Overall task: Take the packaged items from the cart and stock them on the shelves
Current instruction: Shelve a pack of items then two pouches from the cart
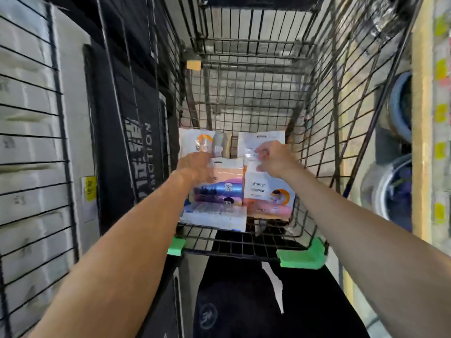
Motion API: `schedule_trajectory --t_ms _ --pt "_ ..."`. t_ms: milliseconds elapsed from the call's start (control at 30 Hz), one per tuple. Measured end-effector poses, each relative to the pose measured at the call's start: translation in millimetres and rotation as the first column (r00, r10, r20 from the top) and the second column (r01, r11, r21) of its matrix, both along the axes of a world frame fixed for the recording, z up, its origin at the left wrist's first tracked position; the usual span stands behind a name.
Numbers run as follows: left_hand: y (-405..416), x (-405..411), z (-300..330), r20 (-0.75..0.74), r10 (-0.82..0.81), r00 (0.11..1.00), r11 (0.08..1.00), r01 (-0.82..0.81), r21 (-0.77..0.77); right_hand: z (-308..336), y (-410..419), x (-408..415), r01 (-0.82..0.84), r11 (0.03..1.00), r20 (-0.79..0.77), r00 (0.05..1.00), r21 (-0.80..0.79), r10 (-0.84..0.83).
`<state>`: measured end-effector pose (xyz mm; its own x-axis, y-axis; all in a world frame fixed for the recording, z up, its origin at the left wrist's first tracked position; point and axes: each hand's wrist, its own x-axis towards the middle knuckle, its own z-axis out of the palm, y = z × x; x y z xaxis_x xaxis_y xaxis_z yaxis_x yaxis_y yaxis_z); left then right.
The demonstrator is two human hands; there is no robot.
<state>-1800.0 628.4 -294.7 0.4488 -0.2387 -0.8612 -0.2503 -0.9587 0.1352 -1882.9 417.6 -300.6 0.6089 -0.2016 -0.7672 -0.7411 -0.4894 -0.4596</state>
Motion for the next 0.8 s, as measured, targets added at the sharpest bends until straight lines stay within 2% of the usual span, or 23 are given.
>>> schedule_trajectory --t_ms 100,200,267,367,467,533,567,633,700,733,767,800 --pt "2 7 -4 0.047 -0.030 0.998 0.999 0.032 -0.043 -9 18 -7 0.010 0.998 -0.018 1.000 0.060 -0.009" --pt "0 26 0 -0.071 -0.141 0.987 0.981 0.130 -0.144 -9 29 -9 0.003 0.996 0.038 0.999 0.094 -0.006" --pt "-5 45 11 -0.158 -0.109 0.981 0.966 0.067 -0.249 -4 31 -7 0.033 0.983 0.039 0.998 0.181 -0.041" --pt "-18 83 46 -0.265 -0.043 0.963 0.929 -0.059 -0.365 9 35 -2 0.141 0.927 0.016 0.988 0.349 -0.156" --pt "-30 120 85 -0.185 -0.065 0.981 0.896 -0.024 -0.443 22 37 5 0.280 0.849 0.040 0.942 0.449 -0.332" --pt "-35 136 100 -0.134 0.031 0.990 0.857 -0.096 -0.507 33 30 15 0.394 0.794 0.086 0.872 0.464 -0.483" --pt "-39 139 104 -0.115 0.129 0.985 0.803 -0.172 -0.571 39 23 22 0.436 0.778 0.120 0.835 0.453 -0.537" --pt "-46 140 107 -0.109 0.433 0.895 0.590 -0.372 -0.717 53 5 37 0.496 0.783 0.207 0.778 0.376 -0.593" --pt "-49 132 102 -0.157 0.673 0.723 0.376 -0.517 -0.769 64 -14 48 0.547 0.781 0.293 0.727 0.301 -0.621" --pt "-49 124 95 -0.188 0.736 0.650 0.323 -0.581 -0.747 68 -23 50 0.574 0.767 0.330 0.692 0.287 -0.642" --pt "-47 116 86 -0.214 0.766 0.606 0.319 -0.648 -0.691 69 -30 51 0.605 0.747 0.354 0.659 0.275 -0.664" --pt "-43 108 74 -0.236 0.772 0.590 0.361 -0.713 -0.601 71 -37 51 0.637 0.719 0.365 0.622 0.278 -0.692"
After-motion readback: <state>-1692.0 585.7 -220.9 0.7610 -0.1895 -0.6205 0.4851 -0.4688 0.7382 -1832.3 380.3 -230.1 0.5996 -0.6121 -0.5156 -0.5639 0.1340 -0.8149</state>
